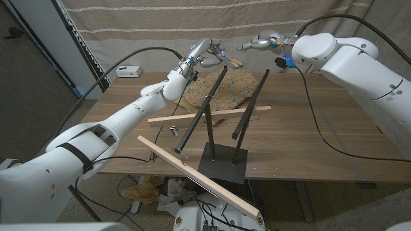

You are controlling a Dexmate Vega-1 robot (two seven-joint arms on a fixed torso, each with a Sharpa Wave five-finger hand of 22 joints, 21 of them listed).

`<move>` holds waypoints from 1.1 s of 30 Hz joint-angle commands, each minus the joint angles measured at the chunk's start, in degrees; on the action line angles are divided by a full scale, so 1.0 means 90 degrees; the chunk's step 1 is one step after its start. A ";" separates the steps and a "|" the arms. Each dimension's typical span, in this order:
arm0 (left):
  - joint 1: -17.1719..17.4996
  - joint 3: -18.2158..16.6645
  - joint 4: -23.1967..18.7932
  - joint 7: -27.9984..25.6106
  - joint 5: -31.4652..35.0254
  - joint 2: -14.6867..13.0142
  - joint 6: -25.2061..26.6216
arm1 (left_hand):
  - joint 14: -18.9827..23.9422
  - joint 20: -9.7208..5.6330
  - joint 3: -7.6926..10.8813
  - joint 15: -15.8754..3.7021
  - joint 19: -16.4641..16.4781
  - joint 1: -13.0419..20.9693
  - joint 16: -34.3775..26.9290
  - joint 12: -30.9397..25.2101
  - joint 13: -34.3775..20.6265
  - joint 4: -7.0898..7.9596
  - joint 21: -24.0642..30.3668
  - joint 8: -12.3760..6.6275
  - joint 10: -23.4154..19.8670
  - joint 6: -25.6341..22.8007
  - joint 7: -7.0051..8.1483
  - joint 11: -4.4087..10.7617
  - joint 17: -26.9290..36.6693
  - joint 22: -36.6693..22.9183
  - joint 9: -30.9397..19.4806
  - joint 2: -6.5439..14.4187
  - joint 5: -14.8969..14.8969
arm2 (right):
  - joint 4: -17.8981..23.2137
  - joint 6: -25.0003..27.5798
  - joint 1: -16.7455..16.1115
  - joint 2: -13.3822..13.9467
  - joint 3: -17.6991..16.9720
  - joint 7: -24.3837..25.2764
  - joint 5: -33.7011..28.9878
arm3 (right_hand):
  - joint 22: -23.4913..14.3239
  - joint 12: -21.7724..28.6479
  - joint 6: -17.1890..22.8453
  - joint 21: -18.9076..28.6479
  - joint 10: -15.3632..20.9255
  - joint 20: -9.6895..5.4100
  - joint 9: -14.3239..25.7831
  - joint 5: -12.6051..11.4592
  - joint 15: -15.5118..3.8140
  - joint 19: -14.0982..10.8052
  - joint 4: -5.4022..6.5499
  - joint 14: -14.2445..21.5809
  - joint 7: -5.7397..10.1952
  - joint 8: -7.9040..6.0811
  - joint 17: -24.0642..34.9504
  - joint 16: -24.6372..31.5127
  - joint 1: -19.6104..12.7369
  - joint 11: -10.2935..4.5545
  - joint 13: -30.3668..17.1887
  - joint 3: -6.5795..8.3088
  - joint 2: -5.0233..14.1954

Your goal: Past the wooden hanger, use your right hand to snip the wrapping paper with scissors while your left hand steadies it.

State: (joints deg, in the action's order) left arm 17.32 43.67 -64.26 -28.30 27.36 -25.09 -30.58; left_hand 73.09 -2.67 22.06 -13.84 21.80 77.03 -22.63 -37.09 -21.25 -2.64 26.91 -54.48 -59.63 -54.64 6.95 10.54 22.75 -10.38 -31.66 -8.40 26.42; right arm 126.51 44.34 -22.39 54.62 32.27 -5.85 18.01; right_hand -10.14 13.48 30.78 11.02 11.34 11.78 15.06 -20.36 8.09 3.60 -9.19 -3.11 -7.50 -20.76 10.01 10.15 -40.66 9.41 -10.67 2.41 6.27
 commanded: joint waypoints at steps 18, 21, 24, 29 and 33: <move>0.0042 0.0006 -0.0037 -0.0030 -0.0001 0.0037 -0.0009 | -0.0333 -0.0481 0.0175 0.0034 -0.0291 -0.0102 -0.0576 0.0042 -0.0315 -0.0044 0.0411 -0.0023 0.0039 -0.0086 -0.0086 -0.0051 0.0233 -0.0423 0.0039 0.0268 0.0070 | -0.0013 0.0364 0.0434 -0.0115 0.0497 -0.0656 -0.0475 | -0.0023 0.0028 0.0451 0.0007 0.0124 0.0024 0.0031 -0.0072 0.0091 0.0060 0.0086 -0.0023 -0.0086 -0.0163 0.0015 0.0024 -0.0075 0.0050 0.0000 -0.0016 -0.0049; 0.0068 -0.0004 -0.0040 -0.0050 -0.0020 0.0049 -0.0002 | -0.0333 -0.0481 0.0175 0.0034 -0.0291 -0.0102 -0.0576 0.0042 -0.0315 -0.0044 0.0411 -0.0023 0.0039 -0.0086 -0.0086 -0.0051 0.0233 -0.0423 0.0039 0.0268 0.0070 | -0.0040 0.0319 0.0432 -0.0115 0.0489 -0.0696 -0.0466 | -0.0024 0.0022 0.0423 0.0007 0.0115 0.0023 0.0030 -0.0075 0.0102 0.0063 0.0092 -0.0030 -0.0090 -0.0148 0.0015 0.0022 -0.0072 0.0059 0.0000 -0.0019 -0.0050; 0.0085 -0.0003 -0.0027 -0.0076 -0.0026 0.0067 -0.0006 | -0.0333 -0.0481 0.0175 0.0034 -0.0291 -0.0102 -0.0576 0.0042 -0.0315 -0.0044 0.0411 -0.0023 0.0039 -0.0086 -0.0087 -0.0051 0.0233 -0.0423 0.0039 0.0268 0.0070 | -0.0068 0.0316 0.0446 -0.0136 0.0477 -0.0736 -0.0439 | -0.0024 0.0015 0.0399 0.0008 0.0103 0.0027 0.0030 -0.0076 0.0104 0.0065 0.0103 -0.0036 -0.0094 -0.0132 0.0016 0.0020 -0.0065 0.0069 0.0000 -0.0024 -0.0049; 0.0116 -0.0003 0.0115 -0.0336 -0.0001 0.0168 -0.0078 | -0.1169 -0.0348 0.1211 0.0063 -0.0805 -0.0811 -0.1690 -0.1122 -0.0373 -0.0522 0.0885 -0.0236 0.0672 -0.0061 -0.0065 -0.0208 0.0297 -0.1051 0.0034 0.0227 0.0181 | -0.0055 0.0363 0.0521 -0.0144 0.0546 -0.0781 -0.0514 | -0.0024 0.0009 0.0381 0.0010 0.0095 0.0029 0.0029 -0.0077 0.0115 0.0065 0.0113 -0.0039 -0.0119 -0.0118 0.0017 0.0020 -0.0053 0.0070 0.0000 -0.0032 -0.0054; 0.0114 0.0014 0.0216 -0.0522 0.0038 0.0221 -0.0128 | -0.0857 -0.0402 0.1252 0.0031 -0.0668 -0.0723 -0.1500 -0.0948 -0.0106 -0.0589 0.0839 -0.0234 0.0460 -0.0050 -0.0092 -0.0079 0.0041 -0.0826 0.0106 0.0150 0.0049 | -0.0060 0.0391 0.0566 -0.0149 0.0576 -0.0834 -0.0532 | -0.0024 0.0008 0.0379 0.0011 0.0095 0.0035 0.0029 -0.0079 0.0115 0.0063 0.0120 -0.0043 -0.0111 -0.0114 0.0017 0.0019 -0.0046 0.0088 0.0000 -0.0037 -0.0057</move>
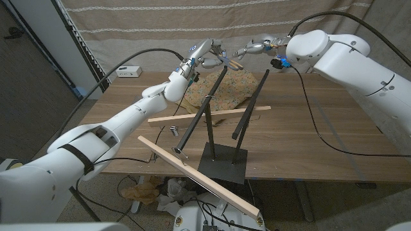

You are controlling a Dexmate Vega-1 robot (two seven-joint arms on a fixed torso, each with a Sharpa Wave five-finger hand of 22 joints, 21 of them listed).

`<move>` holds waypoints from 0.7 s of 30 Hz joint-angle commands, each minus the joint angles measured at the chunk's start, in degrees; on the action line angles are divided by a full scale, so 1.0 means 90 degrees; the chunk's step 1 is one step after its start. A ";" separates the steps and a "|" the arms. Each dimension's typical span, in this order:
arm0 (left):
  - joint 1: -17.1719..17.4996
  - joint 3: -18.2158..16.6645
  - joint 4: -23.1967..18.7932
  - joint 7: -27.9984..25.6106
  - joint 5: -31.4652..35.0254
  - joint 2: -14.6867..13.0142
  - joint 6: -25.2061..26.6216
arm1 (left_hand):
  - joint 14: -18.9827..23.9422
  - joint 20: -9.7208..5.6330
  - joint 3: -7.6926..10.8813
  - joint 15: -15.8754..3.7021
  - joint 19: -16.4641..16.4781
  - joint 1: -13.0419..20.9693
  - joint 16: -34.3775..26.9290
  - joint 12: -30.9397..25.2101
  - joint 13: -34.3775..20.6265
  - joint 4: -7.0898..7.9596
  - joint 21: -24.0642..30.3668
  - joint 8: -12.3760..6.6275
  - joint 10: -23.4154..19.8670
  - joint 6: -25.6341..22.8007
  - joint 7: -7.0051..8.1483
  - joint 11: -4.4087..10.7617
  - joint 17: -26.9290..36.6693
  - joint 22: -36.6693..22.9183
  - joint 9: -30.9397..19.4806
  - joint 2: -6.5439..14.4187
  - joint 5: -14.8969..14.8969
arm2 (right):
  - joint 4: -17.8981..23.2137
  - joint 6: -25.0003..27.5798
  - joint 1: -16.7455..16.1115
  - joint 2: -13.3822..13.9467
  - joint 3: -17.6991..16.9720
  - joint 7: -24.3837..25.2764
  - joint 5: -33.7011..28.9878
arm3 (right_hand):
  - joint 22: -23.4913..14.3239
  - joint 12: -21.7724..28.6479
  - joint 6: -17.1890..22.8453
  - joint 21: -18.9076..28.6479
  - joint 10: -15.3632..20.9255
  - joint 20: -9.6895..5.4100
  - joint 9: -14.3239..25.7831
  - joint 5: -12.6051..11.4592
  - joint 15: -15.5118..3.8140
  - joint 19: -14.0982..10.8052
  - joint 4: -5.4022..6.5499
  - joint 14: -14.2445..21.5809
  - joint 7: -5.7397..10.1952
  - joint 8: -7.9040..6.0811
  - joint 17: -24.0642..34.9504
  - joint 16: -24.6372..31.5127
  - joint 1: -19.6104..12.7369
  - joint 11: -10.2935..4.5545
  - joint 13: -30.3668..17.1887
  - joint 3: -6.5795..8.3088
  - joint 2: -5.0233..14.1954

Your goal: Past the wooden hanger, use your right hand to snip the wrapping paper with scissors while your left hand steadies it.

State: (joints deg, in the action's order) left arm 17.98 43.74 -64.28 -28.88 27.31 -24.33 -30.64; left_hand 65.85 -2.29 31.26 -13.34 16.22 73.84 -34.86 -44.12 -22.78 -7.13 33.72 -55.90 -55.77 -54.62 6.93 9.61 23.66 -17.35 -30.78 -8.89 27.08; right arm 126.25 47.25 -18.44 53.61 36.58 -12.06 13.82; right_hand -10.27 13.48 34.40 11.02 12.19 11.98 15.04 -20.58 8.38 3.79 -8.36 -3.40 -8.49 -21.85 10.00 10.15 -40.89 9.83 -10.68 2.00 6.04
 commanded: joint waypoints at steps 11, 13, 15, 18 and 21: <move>-0.0033 0.0056 0.0593 -0.0564 -0.0123 0.0245 -0.0411 | 0.0399 -0.0653 0.0097 -0.0021 0.0367 -0.0301 0.0254 0.0063 0.0274 0.0010 0.0166 -0.0065 -0.0161 -0.0027 -0.0170 0.0076 -0.0318 0.0143 0.0060 0.0170 -0.0219 | -0.0048 0.0183 0.0184 -0.0051 0.0188 -0.0210 -0.0131 | -0.0009 -0.0004 -0.0008 0.0023 -0.0011 0.0019 0.0029 -0.0060 0.0112 0.0016 0.0053 -0.0009 -0.0039 0.0020 0.0019 0.0022 0.0009 0.0079 0.0000 -0.0015 -0.0046; -0.0061 0.0072 0.0665 -0.0573 -0.0128 0.0254 -0.0466 | 0.0458 -0.0656 0.0192 -0.0011 0.1241 -0.0299 0.0329 0.0118 0.0303 0.0058 0.0613 0.0104 -0.0094 0.0095 -0.0478 -0.0029 -0.0357 0.0019 0.0277 0.0285 -0.0234 | -0.0054 0.0188 0.0167 -0.0057 0.0184 -0.0196 -0.0131 | -0.0009 -0.0009 -0.0015 0.0024 -0.0021 0.0021 0.0029 -0.0061 0.0109 0.0016 0.0056 -0.0011 -0.0034 0.0025 0.0019 0.0021 0.0012 0.0078 0.0000 -0.0017 -0.0046; -0.0095 0.0087 0.0772 -0.0589 -0.0158 0.0282 -0.0558 | 0.0635 -0.0709 0.0228 -0.0022 0.1549 -0.0373 0.0483 0.0202 0.0373 0.0017 0.0785 0.0036 -0.0331 -0.0071 -0.0332 0.0119 -0.0433 0.0091 0.0292 0.0067 -0.0320 | -0.0069 0.0192 0.0181 -0.0059 0.0208 -0.0219 -0.0139 | -0.0009 -0.0015 -0.0033 0.0025 -0.0033 0.0022 0.0028 -0.0062 0.0110 0.0013 0.0060 -0.0015 -0.0023 0.0035 0.0020 0.0020 0.0016 0.0080 0.0000 -0.0020 -0.0046; -0.0172 0.0134 0.0973 -0.0695 -0.0125 0.0331 -0.0728 | 0.0635 -0.0708 0.0228 -0.0022 0.1556 -0.0372 0.0485 0.0201 0.0373 0.0015 0.0789 0.0036 -0.0334 -0.0071 -0.0338 0.0121 -0.0434 0.0091 0.0292 0.0065 -0.0321 | -0.0078 0.0186 0.0191 -0.0070 0.0239 -0.0224 -0.0168 | -0.0009 -0.0032 -0.0052 0.0026 -0.0072 0.0025 0.0028 -0.0065 0.0110 0.0011 0.0066 -0.0033 -0.0008 0.0048 0.0020 0.0014 0.0020 0.0072 0.0000 -0.0023 -0.0044; -0.0231 0.0179 0.1141 -0.0869 -0.0043 0.0385 -0.0821 | 0.0635 -0.0708 0.0228 -0.0022 0.1557 -0.0372 0.0485 0.0201 0.0373 0.0015 0.0790 0.0036 -0.0334 -0.0070 -0.0339 0.0121 -0.0434 0.0090 0.0292 0.0065 -0.0321 | -0.0076 0.0211 0.0214 -0.0084 0.0264 -0.0228 -0.0195 | -0.0009 -0.0037 -0.0067 0.0028 -0.0082 0.0026 0.0028 -0.0067 0.0114 0.0005 0.0069 -0.0038 0.0004 0.0057 0.0020 0.0014 0.0022 0.0067 -0.0001 -0.0025 -0.0042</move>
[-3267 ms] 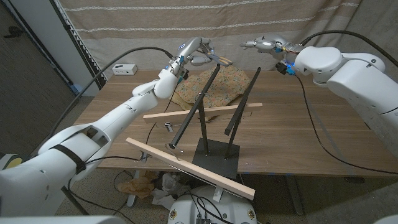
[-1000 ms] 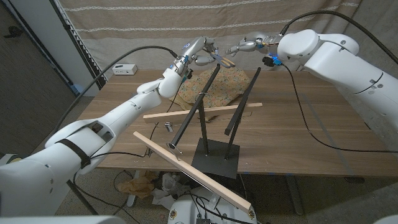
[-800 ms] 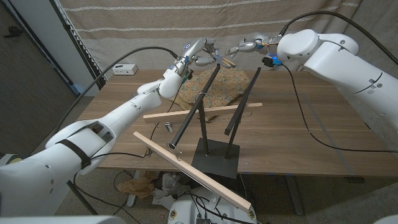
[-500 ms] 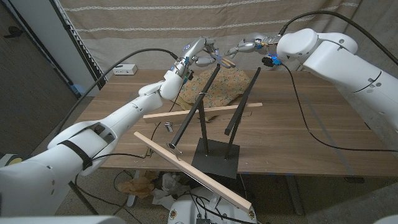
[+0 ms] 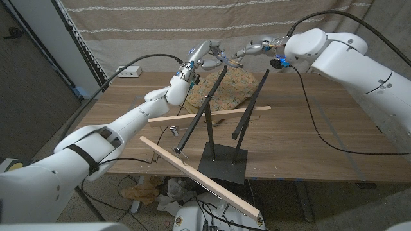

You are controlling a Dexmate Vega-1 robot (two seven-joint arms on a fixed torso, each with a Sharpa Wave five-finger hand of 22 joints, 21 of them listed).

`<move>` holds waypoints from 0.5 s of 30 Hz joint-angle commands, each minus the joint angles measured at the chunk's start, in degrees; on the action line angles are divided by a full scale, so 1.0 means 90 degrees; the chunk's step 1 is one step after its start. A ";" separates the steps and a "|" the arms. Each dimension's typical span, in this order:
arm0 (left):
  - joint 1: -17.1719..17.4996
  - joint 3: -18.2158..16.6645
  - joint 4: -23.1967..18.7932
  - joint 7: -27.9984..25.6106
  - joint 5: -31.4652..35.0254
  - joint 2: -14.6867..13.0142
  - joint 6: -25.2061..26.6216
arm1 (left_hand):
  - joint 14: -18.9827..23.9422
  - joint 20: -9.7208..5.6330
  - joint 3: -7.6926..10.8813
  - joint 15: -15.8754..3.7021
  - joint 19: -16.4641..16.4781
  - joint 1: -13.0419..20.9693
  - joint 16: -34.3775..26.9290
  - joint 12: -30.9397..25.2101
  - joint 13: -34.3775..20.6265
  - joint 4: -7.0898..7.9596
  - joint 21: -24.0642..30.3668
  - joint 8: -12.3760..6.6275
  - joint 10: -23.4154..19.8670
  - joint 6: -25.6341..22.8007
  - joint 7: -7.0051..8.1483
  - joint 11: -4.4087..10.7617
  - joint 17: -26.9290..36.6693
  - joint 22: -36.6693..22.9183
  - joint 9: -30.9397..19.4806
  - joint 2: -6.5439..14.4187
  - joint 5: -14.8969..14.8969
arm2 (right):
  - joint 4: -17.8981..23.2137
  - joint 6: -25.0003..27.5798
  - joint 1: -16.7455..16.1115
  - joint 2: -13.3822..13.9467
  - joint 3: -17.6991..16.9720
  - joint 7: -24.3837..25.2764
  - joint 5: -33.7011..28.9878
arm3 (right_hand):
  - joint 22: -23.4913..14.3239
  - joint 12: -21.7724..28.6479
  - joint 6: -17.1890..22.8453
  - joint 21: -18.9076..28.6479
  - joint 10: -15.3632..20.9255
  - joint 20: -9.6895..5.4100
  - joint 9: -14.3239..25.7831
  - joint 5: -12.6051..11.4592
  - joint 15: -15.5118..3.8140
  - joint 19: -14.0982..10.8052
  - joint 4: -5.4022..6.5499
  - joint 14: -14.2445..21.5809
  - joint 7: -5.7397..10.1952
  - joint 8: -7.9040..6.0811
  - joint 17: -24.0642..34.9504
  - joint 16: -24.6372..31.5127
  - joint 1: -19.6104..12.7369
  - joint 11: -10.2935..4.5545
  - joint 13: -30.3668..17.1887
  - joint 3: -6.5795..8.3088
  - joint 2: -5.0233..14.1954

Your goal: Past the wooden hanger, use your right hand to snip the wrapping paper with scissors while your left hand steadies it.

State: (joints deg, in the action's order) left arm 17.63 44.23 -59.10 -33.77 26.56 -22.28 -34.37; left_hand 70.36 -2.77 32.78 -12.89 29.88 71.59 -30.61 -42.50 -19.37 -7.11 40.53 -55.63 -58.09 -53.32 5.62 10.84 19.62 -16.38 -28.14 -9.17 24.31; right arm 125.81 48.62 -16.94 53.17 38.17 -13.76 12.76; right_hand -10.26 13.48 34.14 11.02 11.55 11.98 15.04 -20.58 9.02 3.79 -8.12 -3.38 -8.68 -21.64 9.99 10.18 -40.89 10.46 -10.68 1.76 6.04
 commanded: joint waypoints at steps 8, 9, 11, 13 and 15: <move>-0.0284 0.0249 0.0667 -0.0582 0.0258 0.0146 -0.0446 | 0.0175 -0.0693 0.0127 -0.0074 0.0597 -0.0153 0.0247 0.0134 -0.0021 0.0013 0.0373 0.0041 -0.0122 -0.0200 -0.0269 -0.0050 -0.0095 0.0017 0.0061 0.0075 -0.0094 | -0.0027 0.0120 0.0113 -0.0072 0.0142 -0.0049 -0.0140 | -0.0010 -0.0059 -0.0062 0.0043 -0.0059 0.0025 0.0028 -0.0078 -0.0066 -0.0040 0.0052 -0.0092 0.0028 0.0060 0.0019 0.0000 0.0022 -0.0043 0.0000 -0.0005 -0.0036; -0.0291 0.0263 0.0668 -0.0610 0.0287 0.0143 -0.0432 | 0.0178 -0.0695 0.0127 -0.0074 0.0597 -0.0152 0.0252 0.0134 -0.0027 0.0013 0.0375 0.0043 -0.0120 -0.0193 -0.0266 -0.0050 -0.0097 0.0020 0.0061 0.0076 -0.0097 | -0.0033 0.0112 0.0126 -0.0073 0.0156 -0.0063 -0.0151 | -0.0010 -0.0060 -0.0066 0.0045 -0.0061 0.0025 0.0028 -0.0079 -0.0063 -0.0043 0.0052 -0.0094 0.0020 0.0062 0.0019 -0.0001 0.0022 -0.0047 0.0000 -0.0006 -0.0037; -0.0296 0.0280 0.0686 -0.0629 0.0275 0.0151 -0.0449 | 0.0186 -0.0710 0.0124 -0.0075 0.0594 -0.0144 0.0275 0.0130 -0.0049 0.0008 0.0383 0.0043 -0.0122 -0.0187 -0.0261 -0.0043 -0.0107 0.0033 0.0058 0.0079 -0.0110 | -0.0044 0.0124 0.0138 -0.0092 0.0164 -0.0069 -0.0150 | -0.0010 -0.0060 -0.0056 0.0049 -0.0062 0.0023 0.0027 -0.0081 -0.0056 -0.0057 0.0053 -0.0094 -0.0005 0.0062 0.0019 0.0001 0.0022 -0.0042 0.0000 -0.0008 -0.0038; -0.0306 0.0309 0.0680 -0.0706 0.0350 0.0145 -0.0425 | 0.0194 -0.0723 0.0121 -0.0076 0.0592 -0.0136 0.0293 0.0128 -0.0070 0.0005 0.0392 0.0041 -0.0117 -0.0187 -0.0260 -0.0046 -0.0114 0.0043 0.0057 0.0085 -0.0121 | -0.0049 0.0124 0.0154 -0.0096 0.0199 -0.0075 -0.0184 | -0.0010 -0.0060 -0.0058 0.0057 -0.0060 0.0017 0.0027 -0.0083 -0.0060 -0.0080 0.0055 -0.0089 -0.0009 0.0066 0.0018 0.0005 0.0023 -0.0023 0.0000 -0.0011 -0.0040; -0.0310 0.0331 0.0670 -0.0740 0.0376 0.0142 -0.0414 | 0.0202 -0.0734 0.0119 -0.0076 0.0588 -0.0130 0.0310 0.0128 -0.0088 0.0002 0.0398 0.0037 -0.0110 -0.0195 -0.0264 -0.0051 -0.0121 0.0052 0.0055 0.0090 -0.0130 | -0.0073 0.0139 0.0170 -0.0111 0.0220 -0.0103 -0.0181 | -0.0010 -0.0055 -0.0035 0.0063 -0.0046 0.0015 0.0026 -0.0085 -0.0049 -0.0101 0.0056 -0.0080 -0.0014 0.0060 0.0018 0.0009 0.0025 -0.0016 0.0000 -0.0014 -0.0043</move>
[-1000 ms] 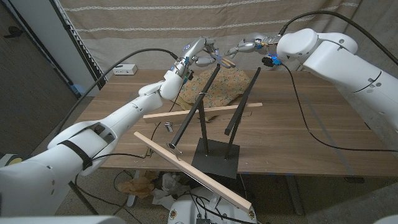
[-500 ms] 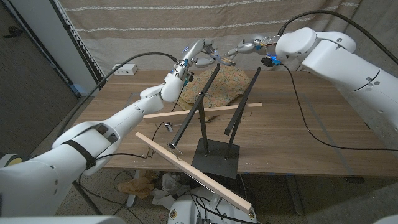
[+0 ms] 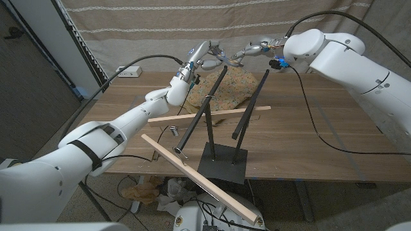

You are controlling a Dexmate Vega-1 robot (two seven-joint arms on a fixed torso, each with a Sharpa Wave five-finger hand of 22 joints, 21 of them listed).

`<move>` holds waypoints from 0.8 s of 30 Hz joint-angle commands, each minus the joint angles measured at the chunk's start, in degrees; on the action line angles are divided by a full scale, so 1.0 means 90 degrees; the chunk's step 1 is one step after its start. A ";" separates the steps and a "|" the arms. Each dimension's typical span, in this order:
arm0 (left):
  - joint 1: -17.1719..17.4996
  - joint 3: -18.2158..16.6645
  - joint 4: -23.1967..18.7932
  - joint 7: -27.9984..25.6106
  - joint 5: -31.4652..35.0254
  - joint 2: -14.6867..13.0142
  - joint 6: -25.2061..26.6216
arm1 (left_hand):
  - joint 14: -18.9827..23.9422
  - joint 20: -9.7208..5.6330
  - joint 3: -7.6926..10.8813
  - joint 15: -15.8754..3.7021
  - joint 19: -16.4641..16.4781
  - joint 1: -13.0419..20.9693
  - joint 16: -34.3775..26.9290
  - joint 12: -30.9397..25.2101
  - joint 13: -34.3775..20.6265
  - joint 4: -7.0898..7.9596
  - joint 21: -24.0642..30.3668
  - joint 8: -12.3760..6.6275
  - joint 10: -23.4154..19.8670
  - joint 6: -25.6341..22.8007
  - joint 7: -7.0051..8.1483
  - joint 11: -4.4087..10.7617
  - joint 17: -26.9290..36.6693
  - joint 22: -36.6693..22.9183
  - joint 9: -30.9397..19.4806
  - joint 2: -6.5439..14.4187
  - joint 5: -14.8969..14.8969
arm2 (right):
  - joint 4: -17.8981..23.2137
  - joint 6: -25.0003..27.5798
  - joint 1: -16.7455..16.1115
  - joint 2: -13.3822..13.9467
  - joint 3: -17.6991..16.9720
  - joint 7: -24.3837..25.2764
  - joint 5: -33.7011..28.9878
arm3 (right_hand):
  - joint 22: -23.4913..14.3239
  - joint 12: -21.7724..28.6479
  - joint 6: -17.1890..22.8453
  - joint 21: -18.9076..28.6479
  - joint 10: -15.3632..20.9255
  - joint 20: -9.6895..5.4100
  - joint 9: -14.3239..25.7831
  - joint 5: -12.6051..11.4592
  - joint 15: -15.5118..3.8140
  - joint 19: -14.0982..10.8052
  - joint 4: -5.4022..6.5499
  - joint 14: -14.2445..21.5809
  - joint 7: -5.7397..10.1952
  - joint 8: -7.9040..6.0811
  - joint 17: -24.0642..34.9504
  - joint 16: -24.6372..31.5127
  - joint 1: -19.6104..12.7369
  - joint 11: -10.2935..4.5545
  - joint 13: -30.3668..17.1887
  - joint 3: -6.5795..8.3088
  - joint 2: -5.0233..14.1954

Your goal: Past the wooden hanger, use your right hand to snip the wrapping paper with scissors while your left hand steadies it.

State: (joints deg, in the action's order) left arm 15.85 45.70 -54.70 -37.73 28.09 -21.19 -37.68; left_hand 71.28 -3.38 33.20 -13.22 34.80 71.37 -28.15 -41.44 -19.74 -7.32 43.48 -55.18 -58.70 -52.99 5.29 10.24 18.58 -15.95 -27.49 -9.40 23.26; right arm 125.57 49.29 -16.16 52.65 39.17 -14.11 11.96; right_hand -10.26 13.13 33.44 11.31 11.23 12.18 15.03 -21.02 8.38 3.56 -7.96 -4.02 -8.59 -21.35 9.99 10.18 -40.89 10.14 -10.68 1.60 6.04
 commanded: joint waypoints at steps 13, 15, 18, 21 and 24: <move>-0.0081 0.0223 0.0064 -0.0376 0.0270 -0.0024 0.0096 | 0.0120 -0.0693 0.0062 -0.0036 0.0032 -0.0095 0.0082 0.0006 -0.0091 0.0021 0.0092 -0.0010 -0.0041 -0.0214 -0.0223 0.0035 -0.0026 0.0025 -0.0019 0.0121 -0.0041 | -0.0070 0.0114 0.0294 0.0027 0.0311 -0.0370 -0.0268 | -0.0010 0.0056 0.0350 0.0045 0.0195 -0.0073 0.0019 -0.0069 -0.0060 -0.0166 0.0028 0.0106 -0.0119 -0.0057 0.0015 0.0050 -0.0004 -0.0021 0.0001 -0.0016 -0.0069; -0.0078 0.0228 0.0049 -0.0392 0.0284 -0.0029 0.0122 | 0.0120 -0.0693 0.0061 -0.0036 0.0032 -0.0095 0.0083 0.0006 -0.0091 0.0020 0.0092 -0.0009 -0.0042 -0.0212 -0.0221 0.0036 -0.0026 0.0025 -0.0019 0.0121 -0.0041 | -0.0090 0.0083 0.0333 0.0044 0.0345 -0.0454 -0.0288 | -0.0010 0.0056 0.0375 0.0044 0.0200 -0.0076 0.0018 -0.0073 -0.0070 -0.0171 0.0027 0.0119 -0.0134 -0.0063 0.0015 0.0052 -0.0007 -0.0026 0.0001 -0.0017 -0.0072; -0.0078 0.0242 0.0025 -0.0415 0.0317 -0.0043 0.0152 | 0.0121 -0.0693 0.0061 -0.0036 0.0032 -0.0095 0.0084 0.0006 -0.0092 0.0020 0.0093 -0.0010 -0.0042 -0.0214 -0.0221 0.0036 -0.0027 0.0025 -0.0019 0.0121 -0.0041 | -0.0097 0.0114 0.0378 0.0051 0.0381 -0.0518 -0.0337 | -0.0010 0.0063 0.0413 0.0049 0.0222 -0.0076 0.0017 -0.0078 -0.0060 -0.0192 0.0025 0.0117 -0.0118 -0.0073 0.0015 0.0046 -0.0013 -0.0012 0.0002 -0.0020 -0.0075; -0.0074 0.0247 0.0009 -0.0418 0.0318 -0.0050 0.0167 | 0.0121 -0.0693 0.0061 -0.0036 0.0032 -0.0095 0.0084 0.0005 -0.0092 0.0020 0.0093 -0.0010 -0.0041 -0.0213 -0.0221 0.0036 -0.0027 0.0026 -0.0019 0.0121 -0.0042 | -0.0087 0.0158 0.0396 0.0065 0.0392 -0.0545 -0.0378 | -0.0009 0.0093 0.0552 0.0056 0.0314 -0.0118 0.0020 -0.0091 -0.0050 -0.0233 0.0021 0.0124 -0.0086 -0.0120 0.0014 0.0040 -0.0028 -0.0024 0.0002 -0.0025 -0.0082; -0.0070 0.0251 -0.0004 -0.0433 0.0324 -0.0054 0.0188 | 0.0121 -0.0694 0.0061 -0.0036 0.0032 -0.0095 0.0084 0.0005 -0.0093 0.0020 0.0093 -0.0009 -0.0041 -0.0212 -0.0220 0.0037 -0.0027 0.0026 -0.0019 0.0121 -0.0042 | -0.0077 0.0191 0.0421 0.0087 0.0414 -0.0588 -0.0421 | -0.0009 0.0108 0.0577 0.0059 0.0359 -0.0114 0.0021 -0.0097 -0.0044 -0.0254 0.0018 0.0133 -0.0088 -0.0126 0.0014 0.0039 -0.0035 -0.0013 0.0002 -0.0028 -0.0087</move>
State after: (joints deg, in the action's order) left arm 15.13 47.51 -54.04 -41.08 30.54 -21.37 -36.74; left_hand 71.76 -3.38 33.43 -13.71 34.79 71.04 -27.72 -41.45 -20.39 -7.09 44.09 -54.96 -58.69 -53.00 5.28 10.24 18.29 -15.69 -27.50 -9.72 23.09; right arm 124.90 50.18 -13.50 52.91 41.95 -17.15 9.80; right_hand -10.25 13.59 38.08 11.31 13.53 11.05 15.16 -21.46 7.98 1.81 -7.80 -3.16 -9.51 -22.09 9.99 10.42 -41.12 9.92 -10.69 1.44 5.81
